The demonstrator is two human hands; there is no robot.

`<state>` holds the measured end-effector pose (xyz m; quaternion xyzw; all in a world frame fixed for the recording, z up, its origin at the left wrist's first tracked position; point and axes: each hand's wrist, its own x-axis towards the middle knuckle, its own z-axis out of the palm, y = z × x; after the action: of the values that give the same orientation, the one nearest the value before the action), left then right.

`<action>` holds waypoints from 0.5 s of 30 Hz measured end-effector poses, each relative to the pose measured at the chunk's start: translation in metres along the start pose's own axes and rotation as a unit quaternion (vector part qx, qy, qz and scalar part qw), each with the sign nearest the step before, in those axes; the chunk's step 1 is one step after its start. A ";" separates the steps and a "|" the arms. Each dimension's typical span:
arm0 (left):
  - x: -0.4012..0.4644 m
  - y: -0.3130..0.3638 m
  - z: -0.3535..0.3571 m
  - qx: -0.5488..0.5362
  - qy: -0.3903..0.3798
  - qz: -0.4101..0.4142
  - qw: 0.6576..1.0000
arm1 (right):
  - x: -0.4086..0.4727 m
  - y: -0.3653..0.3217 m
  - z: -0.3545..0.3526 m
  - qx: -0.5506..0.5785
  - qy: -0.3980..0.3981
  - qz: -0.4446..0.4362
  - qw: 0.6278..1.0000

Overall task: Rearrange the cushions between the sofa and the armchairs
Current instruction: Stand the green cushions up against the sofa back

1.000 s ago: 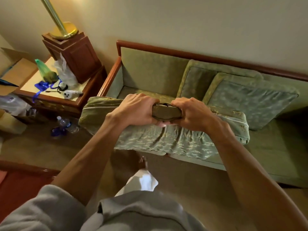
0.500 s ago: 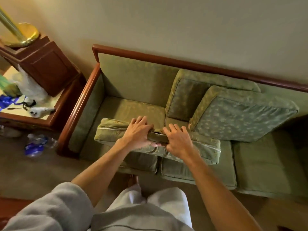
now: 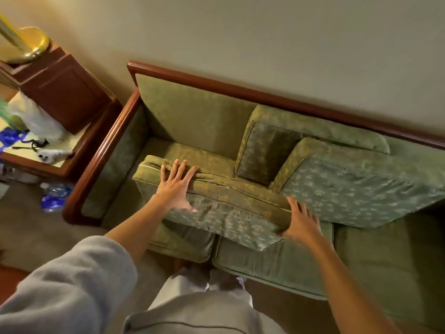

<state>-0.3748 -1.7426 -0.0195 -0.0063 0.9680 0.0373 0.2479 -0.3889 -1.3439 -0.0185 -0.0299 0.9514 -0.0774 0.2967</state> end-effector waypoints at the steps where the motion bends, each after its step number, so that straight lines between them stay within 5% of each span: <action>1: 0.003 0.010 -0.003 -0.002 -0.012 -0.022 1.000 | 0.001 0.007 0.003 0.020 -0.007 -0.009 1.000; 5: 0.008 0.086 -0.023 0.055 -0.072 -0.064 0.994 | 0.006 0.011 0.014 0.152 0.008 -0.068 0.986; 11: -0.012 0.250 0.002 0.044 -0.028 0.147 0.988 | -0.024 0.005 0.030 0.207 0.092 -0.091 0.970; 15: -0.024 0.264 -0.016 0.009 0.020 0.207 0.978 | -0.043 0.011 0.008 0.226 0.106 -0.104 0.963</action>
<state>-0.3698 -1.4804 0.0239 0.1959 0.9534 0.0789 0.2153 -0.3489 -1.3296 -0.0023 -0.0527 0.9266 -0.3240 0.1836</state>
